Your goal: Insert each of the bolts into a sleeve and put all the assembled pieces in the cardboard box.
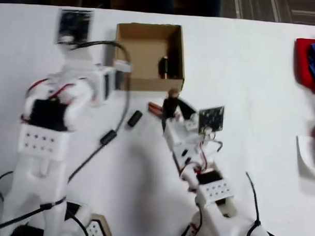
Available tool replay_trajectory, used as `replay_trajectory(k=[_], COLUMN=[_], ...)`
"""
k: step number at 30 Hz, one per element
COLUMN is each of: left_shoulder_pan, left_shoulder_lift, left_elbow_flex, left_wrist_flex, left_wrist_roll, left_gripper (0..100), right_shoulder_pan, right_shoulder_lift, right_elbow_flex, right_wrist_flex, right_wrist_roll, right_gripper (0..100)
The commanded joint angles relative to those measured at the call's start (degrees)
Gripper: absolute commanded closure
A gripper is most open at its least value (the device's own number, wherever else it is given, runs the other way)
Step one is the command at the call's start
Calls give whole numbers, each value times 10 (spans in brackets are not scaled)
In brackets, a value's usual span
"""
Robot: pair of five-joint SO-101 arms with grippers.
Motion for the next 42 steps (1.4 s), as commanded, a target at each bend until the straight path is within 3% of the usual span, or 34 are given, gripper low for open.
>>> replay_trajectory(k=[1,6,9,13,17,20,25,29,36,42], left_shoulder_pan=[-69,-123,-150,-171,-200,-208,-209,-209,-209,-209], left_shoulder_lift=[-43,-93,-127,-164,-200,-225,-256,-271,-283,-283], left_elbow_flex=[60,172,229,295,342,366,407,430,440,440], left_wrist_flex=[0,0,-1,-16,-34,-46,-84,-107,-104,-102], left_wrist_roll=[-52,-157,-172,-173,-190,-212,-220,-217,-219,-219], left_gripper=[793,793,793,793,793,793,793,793,793,793], right_shoulder_pan=[23,25,26,31,38,36,33,30,7,11], right_shoulder_lift=[33,232,353,438,442,419,487,644,960,1109], right_elbow_flex=[-137,-346,-447,-449,-452,-537,-861,-1136,-1553,-1756], right_wrist_flex=[17,16,23,82,205,383,728,895,1040,1041], right_wrist_roll=[50,123,123,122,57,38,39,39,71,72], right_gripper=[978,978,978,978,978,978,978,978,978,978])
